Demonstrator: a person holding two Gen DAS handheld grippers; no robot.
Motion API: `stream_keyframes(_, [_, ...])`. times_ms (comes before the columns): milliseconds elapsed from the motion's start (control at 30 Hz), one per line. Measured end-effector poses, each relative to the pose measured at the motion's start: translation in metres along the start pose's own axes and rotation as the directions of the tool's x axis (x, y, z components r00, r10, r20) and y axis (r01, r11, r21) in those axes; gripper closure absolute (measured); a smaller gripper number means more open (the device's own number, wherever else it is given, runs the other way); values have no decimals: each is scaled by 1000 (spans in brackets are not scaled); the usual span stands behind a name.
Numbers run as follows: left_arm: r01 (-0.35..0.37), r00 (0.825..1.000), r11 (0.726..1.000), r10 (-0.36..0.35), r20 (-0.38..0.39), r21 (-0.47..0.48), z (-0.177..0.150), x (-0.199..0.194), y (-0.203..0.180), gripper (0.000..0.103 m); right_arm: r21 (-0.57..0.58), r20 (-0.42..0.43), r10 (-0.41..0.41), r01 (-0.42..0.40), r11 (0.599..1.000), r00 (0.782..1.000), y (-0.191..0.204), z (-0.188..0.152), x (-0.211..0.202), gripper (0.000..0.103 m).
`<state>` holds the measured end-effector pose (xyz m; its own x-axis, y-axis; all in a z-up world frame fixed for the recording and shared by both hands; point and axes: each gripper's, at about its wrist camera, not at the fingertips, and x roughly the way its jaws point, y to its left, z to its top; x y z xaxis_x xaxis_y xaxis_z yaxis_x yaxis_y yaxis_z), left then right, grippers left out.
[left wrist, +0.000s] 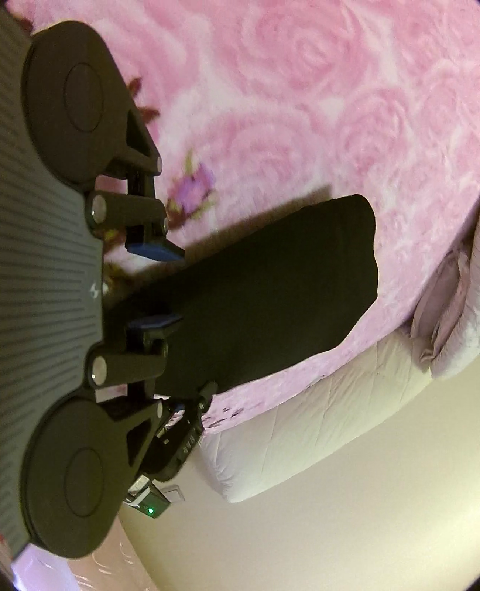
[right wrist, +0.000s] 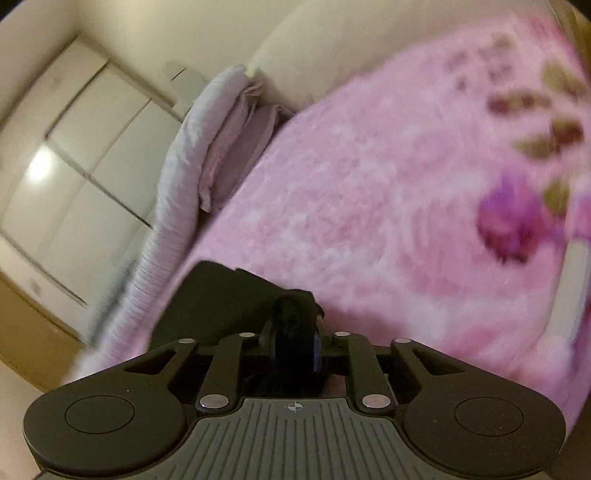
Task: Fold clothes
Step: 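Lift the trousers with both grippers and fold them over again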
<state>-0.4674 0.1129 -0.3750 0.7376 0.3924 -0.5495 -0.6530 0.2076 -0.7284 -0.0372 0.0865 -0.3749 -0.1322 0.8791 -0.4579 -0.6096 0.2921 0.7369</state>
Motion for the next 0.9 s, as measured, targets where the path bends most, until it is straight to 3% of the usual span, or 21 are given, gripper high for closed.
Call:
stream_keyframes(100, [-15,1000,999,16,17,-40,5,-2,7,73,81,37,-52,49,996,998,-6,4,-24,32])
stream_keyframes(133, [-20,999,998,21,27,-55,7,-3,10,71,123,53,-33,27,992,998,-11,0,-36,26])
stream_keyframes(233, [-6,998,992,13,58,-125,14,-4,22,66,276,33,66,-72,958,997,-24,-17,-60,26])
stream_keyframes(400, [42,997,964,-22,78,-261,20,6,41,66,440,-122,154,-86,894,980,-19,-69,-54,26])
stream_keyframes(533, [66,995,948,-39,94,-312,25,15,47,66,373,-125,96,-43,927,988,0,-72,-33,27])
stream_keyframes(600, [60,995,946,-29,100,-318,27,20,48,66,275,-150,60,-16,961,987,14,-64,-19,27])
stream_keyframes(667, [54,995,945,-22,102,-321,29,25,48,66,216,-189,24,18,976,982,23,-56,-4,47])
stream_keyframes(700, [59,994,946,-27,105,-319,30,28,47,68,208,-202,20,23,978,979,22,-53,3,67])
stream_keyframes(733, [61,994,948,-30,105,-312,31,30,46,69,201,-214,17,27,979,977,21,-49,10,77])
stream_keyframes(767, [58,995,951,-29,99,-303,31,33,45,71,199,-220,29,15,980,975,19,-46,10,80])
stream_keyframes(833, [51,997,960,-31,77,-277,32,40,38,84,198,-230,56,-10,980,972,15,-38,10,84])
stream_keyframes(900, [48,998,971,-35,57,-236,31,43,27,84,132,-229,64,-34,991,971,16,-26,6,85])
